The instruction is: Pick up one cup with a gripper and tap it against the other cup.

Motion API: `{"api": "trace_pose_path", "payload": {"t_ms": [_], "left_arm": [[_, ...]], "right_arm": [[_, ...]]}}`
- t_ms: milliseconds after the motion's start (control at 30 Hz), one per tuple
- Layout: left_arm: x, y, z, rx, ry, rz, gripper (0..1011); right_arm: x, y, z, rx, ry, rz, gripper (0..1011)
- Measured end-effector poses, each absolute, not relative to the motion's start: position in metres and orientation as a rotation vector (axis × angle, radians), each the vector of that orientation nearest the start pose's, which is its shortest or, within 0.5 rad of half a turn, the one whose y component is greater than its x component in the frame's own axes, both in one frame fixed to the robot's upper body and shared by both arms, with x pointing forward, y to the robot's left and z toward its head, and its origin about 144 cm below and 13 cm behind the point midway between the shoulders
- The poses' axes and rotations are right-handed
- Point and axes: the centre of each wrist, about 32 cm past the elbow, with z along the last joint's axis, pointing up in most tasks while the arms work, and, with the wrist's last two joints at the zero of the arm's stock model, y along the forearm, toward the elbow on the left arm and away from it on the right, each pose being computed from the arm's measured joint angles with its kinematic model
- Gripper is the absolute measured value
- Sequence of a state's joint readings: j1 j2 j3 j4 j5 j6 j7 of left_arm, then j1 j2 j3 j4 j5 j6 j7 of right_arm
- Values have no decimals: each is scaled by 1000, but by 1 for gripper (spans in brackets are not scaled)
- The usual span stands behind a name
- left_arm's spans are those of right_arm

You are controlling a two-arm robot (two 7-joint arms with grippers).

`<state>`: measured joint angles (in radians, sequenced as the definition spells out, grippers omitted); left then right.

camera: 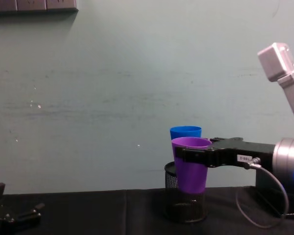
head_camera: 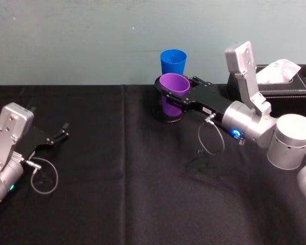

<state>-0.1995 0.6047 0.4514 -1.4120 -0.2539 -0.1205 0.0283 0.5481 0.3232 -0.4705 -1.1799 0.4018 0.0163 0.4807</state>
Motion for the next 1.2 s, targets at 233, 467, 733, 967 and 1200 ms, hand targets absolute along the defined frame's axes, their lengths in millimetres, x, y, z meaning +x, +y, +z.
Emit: {"api": "trace_pose_path", "payload": {"t_ms": [233, 467, 733, 967, 1200], "left_arm": [[489, 310, 1140, 304, -285, 1248, 1000], [489, 310, 1140, 304, -285, 1248, 1000], [489, 310, 1140, 305, -285, 1248, 1000], [489, 310, 1140, 304, -285, 1248, 1000], [489, 310, 1140, 304, -285, 1248, 1000]], "right_arm": [[606, -226, 1202, -82, -30, -824, 724], [617, -223, 1199, -78, -15, -841, 724], [623, -222, 1199, -61, -19, -852, 724], [625, -220, 1200, -51, -16, -854, 724], [626, -219, 1202, -40, -18, -856, 724]]}}
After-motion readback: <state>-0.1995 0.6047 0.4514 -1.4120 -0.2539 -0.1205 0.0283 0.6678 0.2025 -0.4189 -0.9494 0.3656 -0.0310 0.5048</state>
